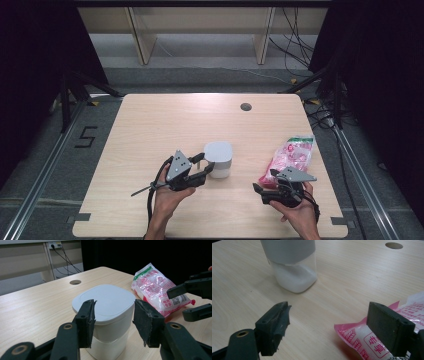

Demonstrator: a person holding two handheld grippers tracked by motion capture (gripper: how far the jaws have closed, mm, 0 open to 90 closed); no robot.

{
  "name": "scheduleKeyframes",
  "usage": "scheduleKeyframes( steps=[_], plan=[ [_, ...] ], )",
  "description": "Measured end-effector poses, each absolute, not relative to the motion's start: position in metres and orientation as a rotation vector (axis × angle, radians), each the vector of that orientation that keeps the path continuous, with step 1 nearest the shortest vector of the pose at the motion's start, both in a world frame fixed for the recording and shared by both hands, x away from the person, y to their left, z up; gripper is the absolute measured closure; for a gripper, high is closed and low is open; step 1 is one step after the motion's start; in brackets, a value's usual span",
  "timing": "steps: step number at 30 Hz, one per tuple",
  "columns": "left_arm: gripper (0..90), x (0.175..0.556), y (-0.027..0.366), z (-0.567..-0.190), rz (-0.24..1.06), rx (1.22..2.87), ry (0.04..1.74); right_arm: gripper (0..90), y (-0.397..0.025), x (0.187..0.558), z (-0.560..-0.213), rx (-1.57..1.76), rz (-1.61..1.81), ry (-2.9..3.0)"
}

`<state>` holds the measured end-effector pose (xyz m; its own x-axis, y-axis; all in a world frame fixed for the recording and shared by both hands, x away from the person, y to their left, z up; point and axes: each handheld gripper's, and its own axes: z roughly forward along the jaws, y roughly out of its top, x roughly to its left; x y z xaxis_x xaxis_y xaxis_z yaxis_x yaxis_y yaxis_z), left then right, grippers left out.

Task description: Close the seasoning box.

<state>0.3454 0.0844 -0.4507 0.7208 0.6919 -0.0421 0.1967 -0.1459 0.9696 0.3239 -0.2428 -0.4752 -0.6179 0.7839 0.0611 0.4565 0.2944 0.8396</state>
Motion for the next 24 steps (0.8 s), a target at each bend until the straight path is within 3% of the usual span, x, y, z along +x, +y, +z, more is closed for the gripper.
scheduleKeyframes(
  steps=[14,24],
  plan=[
    [35.6,0.343,0.091,-0.457,0.465,1.697,0.750,19.3,-0.244,0.325,-0.476,1.108,1.240,2.208],
    [32.4,0.337,0.090,-0.465,0.450,1.701,0.771,19.2,-0.243,0.325,-0.477,1.135,1.259,2.212]
  ],
)
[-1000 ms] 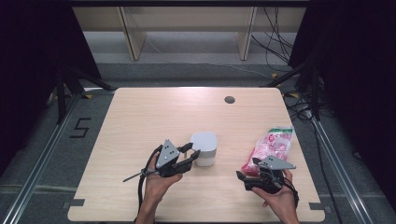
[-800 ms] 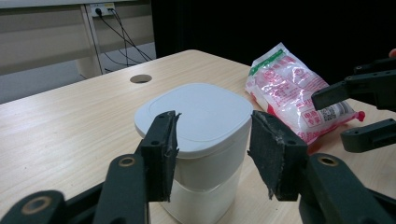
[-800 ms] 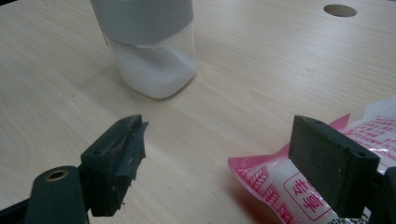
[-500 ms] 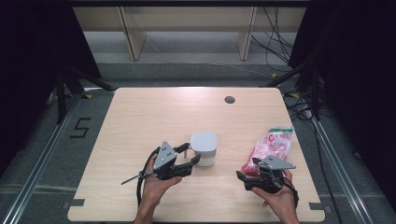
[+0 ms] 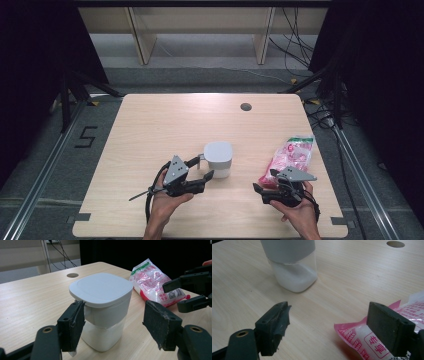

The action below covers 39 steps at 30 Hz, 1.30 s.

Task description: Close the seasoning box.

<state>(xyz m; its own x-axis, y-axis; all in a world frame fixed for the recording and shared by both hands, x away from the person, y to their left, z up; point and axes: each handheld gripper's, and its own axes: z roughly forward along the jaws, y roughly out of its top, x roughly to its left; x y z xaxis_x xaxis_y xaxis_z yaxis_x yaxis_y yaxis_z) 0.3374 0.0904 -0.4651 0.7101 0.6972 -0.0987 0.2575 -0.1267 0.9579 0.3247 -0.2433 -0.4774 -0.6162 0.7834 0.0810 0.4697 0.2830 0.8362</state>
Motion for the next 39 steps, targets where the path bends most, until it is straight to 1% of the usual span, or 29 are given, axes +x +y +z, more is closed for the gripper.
scheduleKeyframes(
  steps=[5,6,22,28,39],
  plan=[
    [30.8,0.334,0.093,-0.468,0.459,1.713,0.733,19.1,-0.245,0.326,-0.478,1.100,1.242,2.210],
    [30.7,0.332,0.091,-0.469,0.445,1.697,0.763,19.2,-0.244,0.326,-0.478,1.108,1.258,2.222],
    [28.0,0.316,0.087,-0.482,0.457,1.731,0.760,19.1,-0.241,0.326,-0.478,1.109,1.253,2.234],
    [27.7,0.311,0.084,-0.491,0.437,1.737,0.760,19.1,-0.237,0.323,-0.477,1.144,1.246,2.238],
    [26.9,0.299,0.076,-0.506,0.396,1.757,0.768,17.9,-0.239,0.317,-0.478,1.098,1.245,2.255]
  ],
)
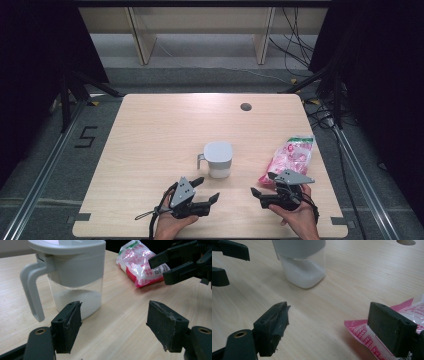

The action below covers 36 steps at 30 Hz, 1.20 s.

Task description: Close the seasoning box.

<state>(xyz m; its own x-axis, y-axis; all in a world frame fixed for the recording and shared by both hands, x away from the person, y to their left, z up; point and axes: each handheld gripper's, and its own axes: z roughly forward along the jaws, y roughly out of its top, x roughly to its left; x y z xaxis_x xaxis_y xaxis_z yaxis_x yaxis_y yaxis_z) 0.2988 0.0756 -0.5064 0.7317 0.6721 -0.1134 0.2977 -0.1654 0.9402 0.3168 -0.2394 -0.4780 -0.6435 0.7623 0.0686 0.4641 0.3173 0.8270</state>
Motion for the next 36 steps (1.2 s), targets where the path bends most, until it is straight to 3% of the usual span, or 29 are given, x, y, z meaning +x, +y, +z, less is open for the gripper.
scheduleKeyframes(
  steps=[36],
  plan=[
    [23.3,0.297,0.078,-0.518,0.401,1.804,0.791,16.5,-0.229,0.292,-0.489,1.008,1.200,2.364]
  ],
)
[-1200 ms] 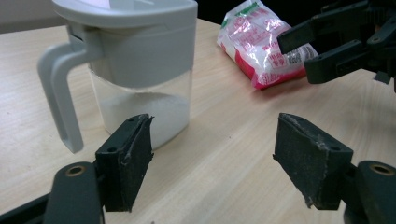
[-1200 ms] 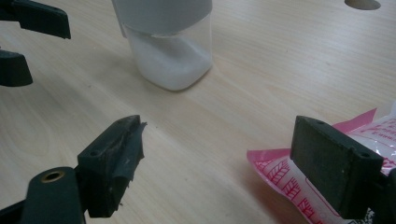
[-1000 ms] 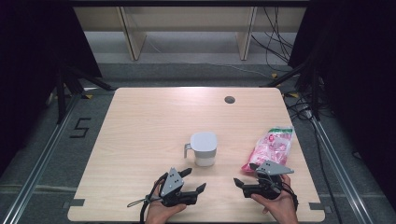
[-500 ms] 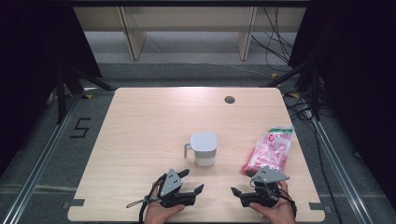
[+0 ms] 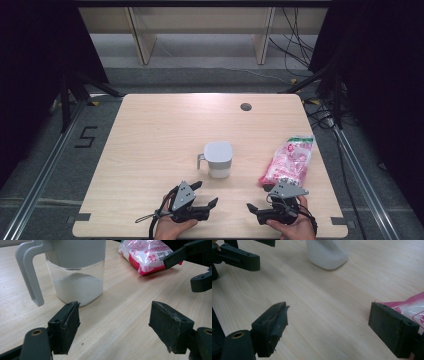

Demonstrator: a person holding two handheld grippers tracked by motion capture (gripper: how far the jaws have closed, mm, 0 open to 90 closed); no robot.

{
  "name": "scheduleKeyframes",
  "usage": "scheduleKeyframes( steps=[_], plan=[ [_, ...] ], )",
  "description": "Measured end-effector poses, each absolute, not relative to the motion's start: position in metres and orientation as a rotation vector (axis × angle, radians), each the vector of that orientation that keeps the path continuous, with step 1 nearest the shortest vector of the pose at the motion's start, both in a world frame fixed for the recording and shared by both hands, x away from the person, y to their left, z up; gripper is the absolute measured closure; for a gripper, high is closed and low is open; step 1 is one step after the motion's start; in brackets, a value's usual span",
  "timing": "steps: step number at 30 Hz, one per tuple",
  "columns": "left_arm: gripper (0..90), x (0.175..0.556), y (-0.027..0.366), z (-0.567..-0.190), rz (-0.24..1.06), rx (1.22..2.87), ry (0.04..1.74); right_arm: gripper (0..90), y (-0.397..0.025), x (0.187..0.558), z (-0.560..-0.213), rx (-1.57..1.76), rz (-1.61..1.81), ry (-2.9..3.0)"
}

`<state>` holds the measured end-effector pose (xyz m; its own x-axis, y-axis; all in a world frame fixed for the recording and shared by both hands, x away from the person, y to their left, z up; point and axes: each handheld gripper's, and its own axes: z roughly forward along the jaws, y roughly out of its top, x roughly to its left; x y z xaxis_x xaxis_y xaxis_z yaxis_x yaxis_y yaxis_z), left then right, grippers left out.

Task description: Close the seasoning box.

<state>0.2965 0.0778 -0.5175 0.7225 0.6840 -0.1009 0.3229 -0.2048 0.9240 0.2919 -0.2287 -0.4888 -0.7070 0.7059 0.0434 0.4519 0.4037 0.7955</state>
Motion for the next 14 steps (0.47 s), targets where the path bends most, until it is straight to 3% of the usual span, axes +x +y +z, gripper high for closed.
scheduleKeyframes(
  steps=[14],
  plan=[
    [21.9,0.2978,0.0768,-0.5182,0.402,1.828,0.795,16.2,-0.2274,0.2922,-0.4898,1.015,1.199,2.395]
  ],
)
